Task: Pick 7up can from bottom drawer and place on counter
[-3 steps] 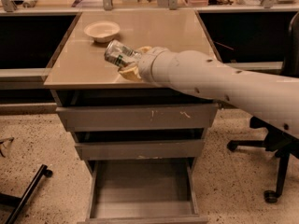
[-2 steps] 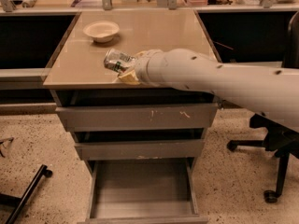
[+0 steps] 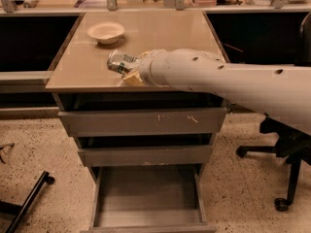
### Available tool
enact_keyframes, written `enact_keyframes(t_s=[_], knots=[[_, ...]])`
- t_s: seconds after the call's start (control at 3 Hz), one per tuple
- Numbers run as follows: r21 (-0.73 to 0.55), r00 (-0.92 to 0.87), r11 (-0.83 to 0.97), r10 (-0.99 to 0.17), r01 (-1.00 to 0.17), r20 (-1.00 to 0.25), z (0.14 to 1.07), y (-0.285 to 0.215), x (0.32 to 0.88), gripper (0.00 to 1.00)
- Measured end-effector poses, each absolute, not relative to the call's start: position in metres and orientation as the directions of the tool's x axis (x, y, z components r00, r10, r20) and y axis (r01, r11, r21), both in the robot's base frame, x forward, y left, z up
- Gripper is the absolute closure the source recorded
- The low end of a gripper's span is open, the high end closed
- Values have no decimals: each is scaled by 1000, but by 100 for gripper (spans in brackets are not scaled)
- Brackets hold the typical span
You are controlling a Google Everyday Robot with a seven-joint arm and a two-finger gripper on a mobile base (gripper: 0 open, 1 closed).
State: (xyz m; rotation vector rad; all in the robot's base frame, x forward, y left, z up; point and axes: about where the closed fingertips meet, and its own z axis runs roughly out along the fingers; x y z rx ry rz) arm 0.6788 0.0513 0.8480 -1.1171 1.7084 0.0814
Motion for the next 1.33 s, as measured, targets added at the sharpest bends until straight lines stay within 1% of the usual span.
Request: enact_keyframes(t_s=[0.33,0.67,1.0,1.33], knots=[[-379,-84,635,-575,-673,-814,844,37,689,100],[-298,-178,725,-501,-621,-847,828,24,705,100],[-283,-210,744,-492,-605,-845,824,18,717,100],[-283,-209,744,-492,-605,-845,827,18,717,87]])
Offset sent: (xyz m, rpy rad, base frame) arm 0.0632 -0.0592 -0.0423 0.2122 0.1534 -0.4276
